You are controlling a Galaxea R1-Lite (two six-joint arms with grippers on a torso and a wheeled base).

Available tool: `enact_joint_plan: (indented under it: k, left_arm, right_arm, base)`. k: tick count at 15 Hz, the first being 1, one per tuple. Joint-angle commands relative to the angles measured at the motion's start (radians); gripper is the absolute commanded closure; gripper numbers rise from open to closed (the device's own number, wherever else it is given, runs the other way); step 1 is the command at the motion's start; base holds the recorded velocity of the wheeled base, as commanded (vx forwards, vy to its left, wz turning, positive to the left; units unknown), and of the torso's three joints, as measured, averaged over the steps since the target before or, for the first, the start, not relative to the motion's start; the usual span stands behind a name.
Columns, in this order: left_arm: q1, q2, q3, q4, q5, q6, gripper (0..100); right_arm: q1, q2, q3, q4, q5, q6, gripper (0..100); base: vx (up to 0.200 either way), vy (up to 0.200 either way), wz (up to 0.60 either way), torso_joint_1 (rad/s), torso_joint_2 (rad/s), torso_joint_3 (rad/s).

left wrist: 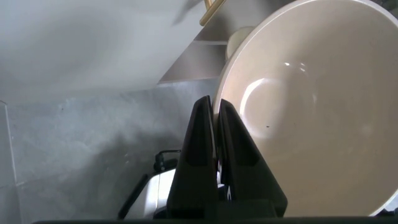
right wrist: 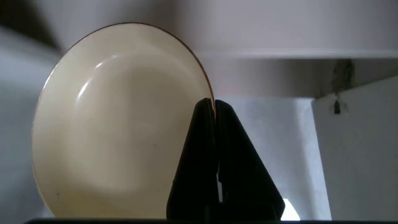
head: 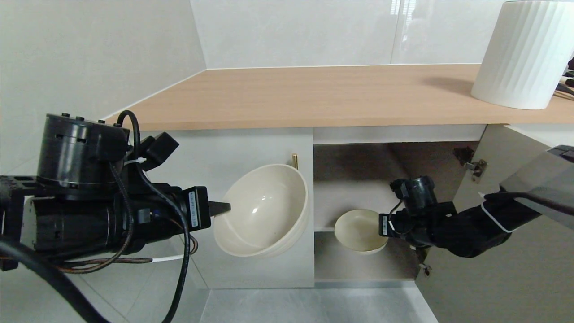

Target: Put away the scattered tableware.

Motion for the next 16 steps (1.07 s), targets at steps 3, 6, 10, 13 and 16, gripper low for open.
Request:
enact_joint_plan:
  k: [3, 6, 10, 13, 16]
  left_arm:
    - [0.000, 0.007, 0.000, 0.000, 0.000, -0.001, 100]
    - [0.000, 0.010, 0.000, 0.000, 0.001, -0.001, 100]
    - [0.000, 0.012, 0.000, 0.000, 0.001, -0.001, 100]
    - [0.000, 0.013, 0.002, 0.000, 0.001, -0.001, 100]
    - [0.000, 0.018, 0.002, 0.000, 0.003, -0.001, 100]
  right_arm:
    - [-0.052, 0.131, -0.100, -0.014, -0.039, 0.004, 100]
    - [-0.074, 0.187, -0.158, -0.014, -0.094, 0.004, 100]
    - [-0.088, 0.245, -0.244, -0.011, -0.131, 0.034, 100]
    - [-0.098, 0.288, -0.312, 0.006, -0.160, 0.042, 100]
    - [-0.109, 0.312, -0.356, 0.006, -0.161, 0.056, 100]
  base:
    - [0.000, 0.000, 0.00, 0.000, 0.00, 0.000]
    - [0.000, 0.000, 0.00, 0.000, 0.00, 0.000]
    - [0.000, 0.000, 0.00, 0.000, 0.00, 0.000]
    - [0.000, 0.000, 0.00, 0.000, 0.00, 0.000]
    - [0.000, 0.000, 0.00, 0.000, 0.00, 0.000]
